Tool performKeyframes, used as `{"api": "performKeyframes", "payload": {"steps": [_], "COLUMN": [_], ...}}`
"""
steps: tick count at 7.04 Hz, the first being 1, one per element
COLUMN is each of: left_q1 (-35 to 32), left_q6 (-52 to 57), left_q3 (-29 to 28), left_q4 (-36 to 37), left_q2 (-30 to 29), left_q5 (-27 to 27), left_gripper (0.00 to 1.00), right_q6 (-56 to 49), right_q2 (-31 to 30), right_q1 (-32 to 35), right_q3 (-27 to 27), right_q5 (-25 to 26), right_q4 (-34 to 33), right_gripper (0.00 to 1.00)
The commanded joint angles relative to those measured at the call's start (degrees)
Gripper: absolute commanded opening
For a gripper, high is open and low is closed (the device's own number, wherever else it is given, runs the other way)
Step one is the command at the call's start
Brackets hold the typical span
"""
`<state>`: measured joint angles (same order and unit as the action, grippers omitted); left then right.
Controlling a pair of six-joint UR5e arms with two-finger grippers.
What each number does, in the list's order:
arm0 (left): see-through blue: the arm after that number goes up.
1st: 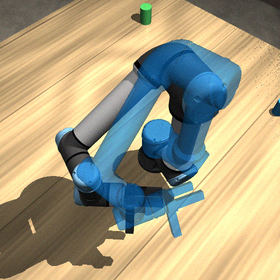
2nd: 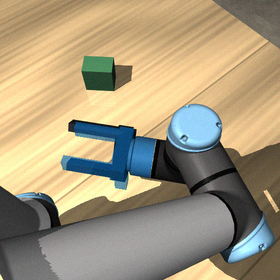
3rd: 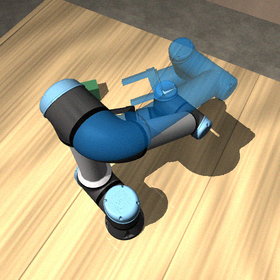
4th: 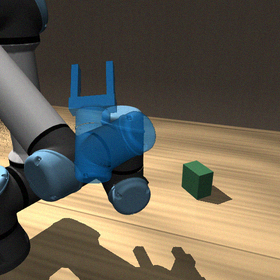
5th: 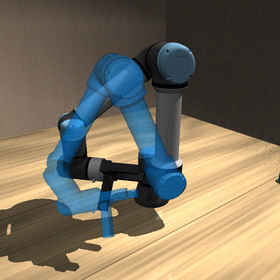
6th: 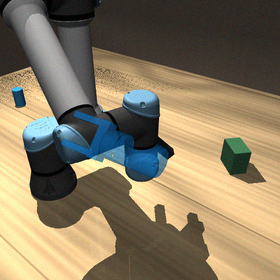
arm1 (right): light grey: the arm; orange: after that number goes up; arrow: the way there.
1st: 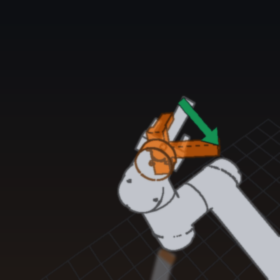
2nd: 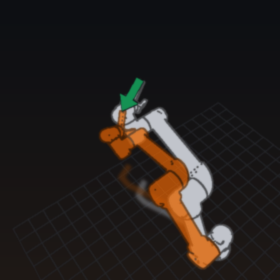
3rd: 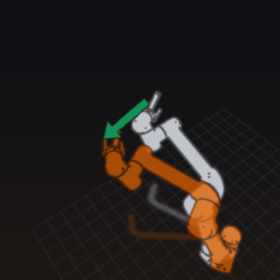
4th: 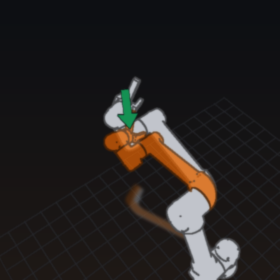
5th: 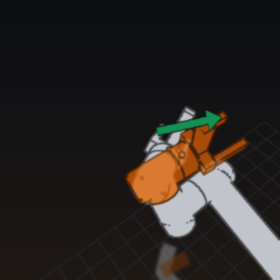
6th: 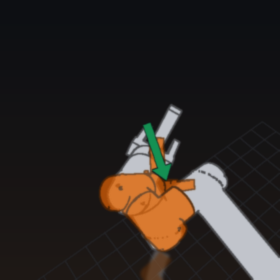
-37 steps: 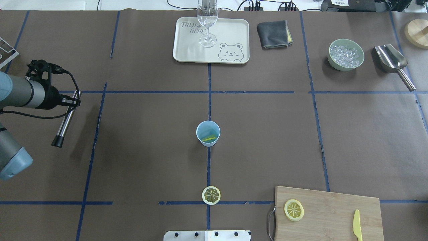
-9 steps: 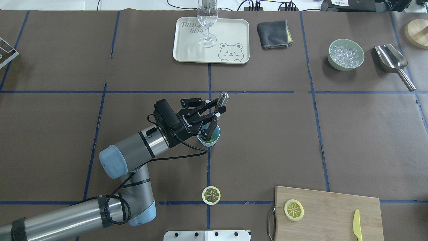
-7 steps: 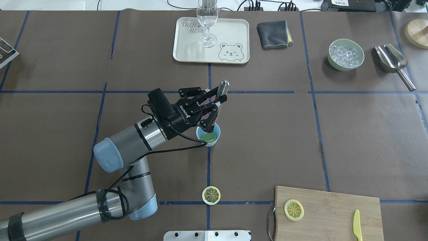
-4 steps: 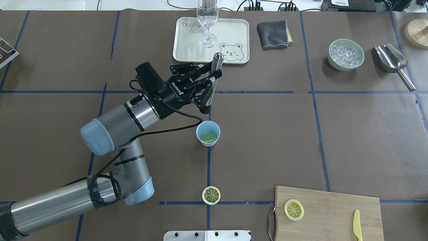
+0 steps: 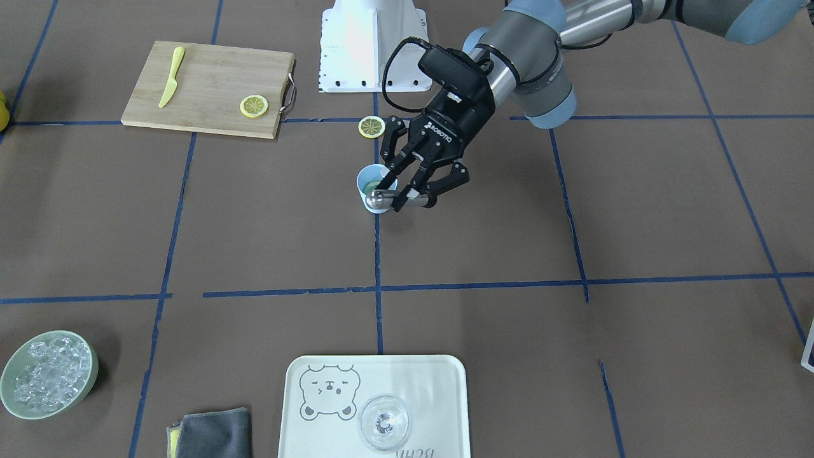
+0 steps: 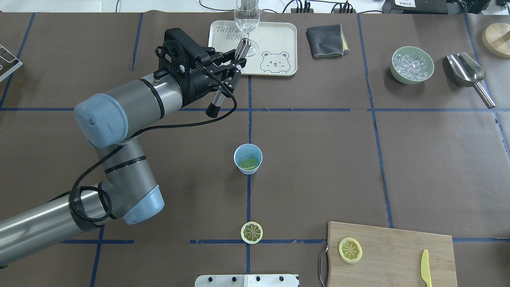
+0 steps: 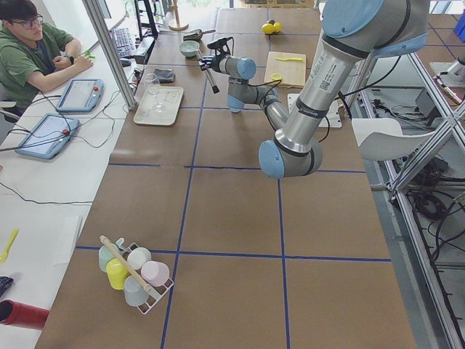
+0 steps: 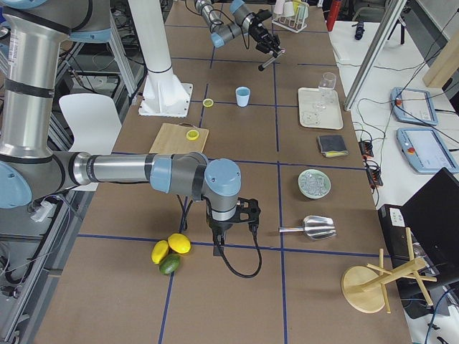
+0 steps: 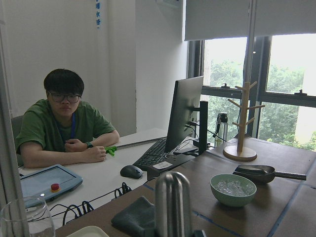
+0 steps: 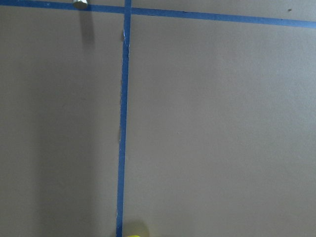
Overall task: Squeeze lemon into cup
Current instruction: 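Lift the muddler up out of the blue cup, then set the muddler back down on the table and open the left gripper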
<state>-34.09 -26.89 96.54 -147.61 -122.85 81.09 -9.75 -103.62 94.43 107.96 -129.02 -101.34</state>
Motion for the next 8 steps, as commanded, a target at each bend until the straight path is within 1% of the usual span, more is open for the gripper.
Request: {"api": "performKeyframes", "payload": {"steps": [1,2,3,4,5,6,7,8], "left_q1": [-4.29,-6.66,-9.04,-9.58,-9.50,-9.67,-10.81,-10.82], "left_q6": [-0.18,-0.26,-0.87,-9.23,-15.49,-17.38,-20.10,-20.65], "left_q3": [8.28,10.22,11.20,10.95,10.34,10.16,9.11,8.49], "left_q4": [24.44,34.92,41.98,45.71,45.83,45.83,45.31,44.96], "left_q2": [3.58,3.76,4.98,7.69,10.94,15.14,17.45,19.39], "left_q5": [7.64,11.07,14.42,17.06,17.17,17.61,20.92,22.26], "left_gripper": [0.00,0.00,0.00,0.00,0.00,0.00,0.00,0.00], "right_q6": [-0.09,-0.09,-0.09,-0.09,-0.09,-0.09,-0.09,-0.09], "right_q2": [-0.09,-0.18,-0.09,-0.09,-0.09,-0.09,-0.09,0.00], "right_q1": [-0.03,-0.03,-0.03,-0.03,-0.03,-0.03,-0.03,-0.03], "right_q3": [-0.03,-0.03,-0.03,-0.03,-0.03,-0.12,-0.03,-0.03], "right_q5": [0.00,0.00,0.00,-0.09,-0.09,-0.09,-0.09,-0.09], "right_q4": [0.00,0.00,0.00,0.00,0.00,0.00,0.00,0.00], "right_gripper": [1.00,1.00,1.00,1.00,1.00,1.00,1.00,1.00]}}
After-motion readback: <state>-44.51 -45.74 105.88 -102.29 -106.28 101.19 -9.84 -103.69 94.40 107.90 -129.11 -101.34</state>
